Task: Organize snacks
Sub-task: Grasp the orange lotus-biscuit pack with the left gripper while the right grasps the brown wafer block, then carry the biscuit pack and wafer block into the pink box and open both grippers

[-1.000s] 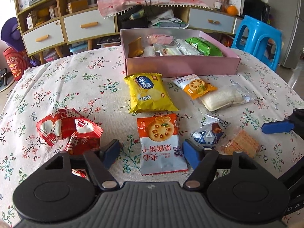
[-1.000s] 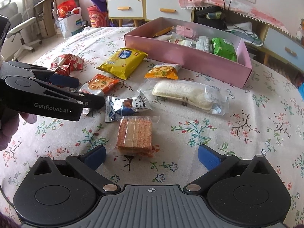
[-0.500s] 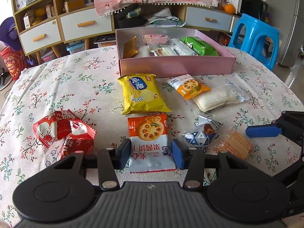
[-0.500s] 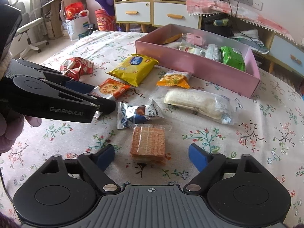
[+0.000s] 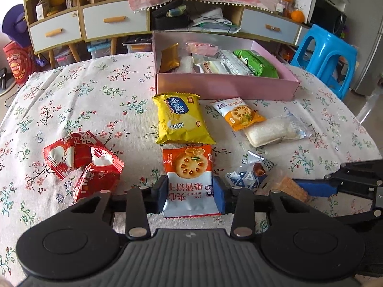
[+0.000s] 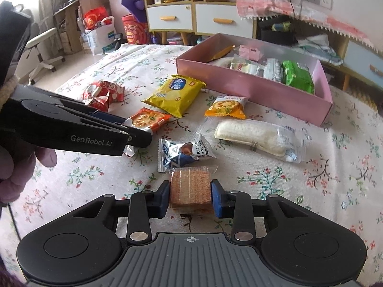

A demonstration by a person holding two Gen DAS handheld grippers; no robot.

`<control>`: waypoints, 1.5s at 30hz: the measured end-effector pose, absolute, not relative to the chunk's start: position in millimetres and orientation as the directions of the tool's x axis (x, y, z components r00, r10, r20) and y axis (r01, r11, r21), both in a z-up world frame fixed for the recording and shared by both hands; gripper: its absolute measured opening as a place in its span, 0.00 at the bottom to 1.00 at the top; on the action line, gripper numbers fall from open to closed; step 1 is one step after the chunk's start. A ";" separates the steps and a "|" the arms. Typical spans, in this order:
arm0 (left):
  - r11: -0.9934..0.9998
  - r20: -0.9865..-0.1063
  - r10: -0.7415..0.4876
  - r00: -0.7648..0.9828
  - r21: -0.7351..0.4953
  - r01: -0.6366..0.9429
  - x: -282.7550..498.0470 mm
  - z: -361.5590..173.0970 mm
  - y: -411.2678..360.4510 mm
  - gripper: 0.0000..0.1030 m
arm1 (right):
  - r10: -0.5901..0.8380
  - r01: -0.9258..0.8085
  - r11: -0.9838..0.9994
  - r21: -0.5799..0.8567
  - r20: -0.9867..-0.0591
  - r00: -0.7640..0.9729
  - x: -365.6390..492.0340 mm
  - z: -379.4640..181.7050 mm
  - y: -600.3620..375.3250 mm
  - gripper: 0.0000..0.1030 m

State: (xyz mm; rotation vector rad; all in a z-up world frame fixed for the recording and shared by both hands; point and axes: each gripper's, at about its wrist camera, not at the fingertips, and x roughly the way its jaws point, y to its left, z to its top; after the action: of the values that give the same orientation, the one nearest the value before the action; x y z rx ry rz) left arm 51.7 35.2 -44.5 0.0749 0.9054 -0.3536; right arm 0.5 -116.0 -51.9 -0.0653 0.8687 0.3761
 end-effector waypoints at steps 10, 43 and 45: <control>0.950 -0.798 -0.299 0.523 -0.194 0.246 59.0 -31.8 49.8 0.35 | 0.365 -0.244 0.930 0.274 -0.762 0.534 9.7 -34.6 -137.6 0.32; 0.942 -0.735 -0.328 0.593 -0.210 0.261 160.1 13.8 2.4 0.35 | 0.429 0.039 0.804 0.594 -0.624 0.653 153.2 -18.4 -236.0 0.33; 0.942 -0.729 -0.330 0.599 -0.209 0.264 169.1 10.7 -2.1 0.35 | 0.438 0.058 0.780 0.624 -0.610 0.661 158.7 -21.3 -242.9 0.33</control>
State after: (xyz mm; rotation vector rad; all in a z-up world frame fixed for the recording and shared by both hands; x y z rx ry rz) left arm 169.1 -2.1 10.7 -0.0822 0.8621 -0.3450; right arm 158.7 -242.9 -21.3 0.6579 0.8340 0.2332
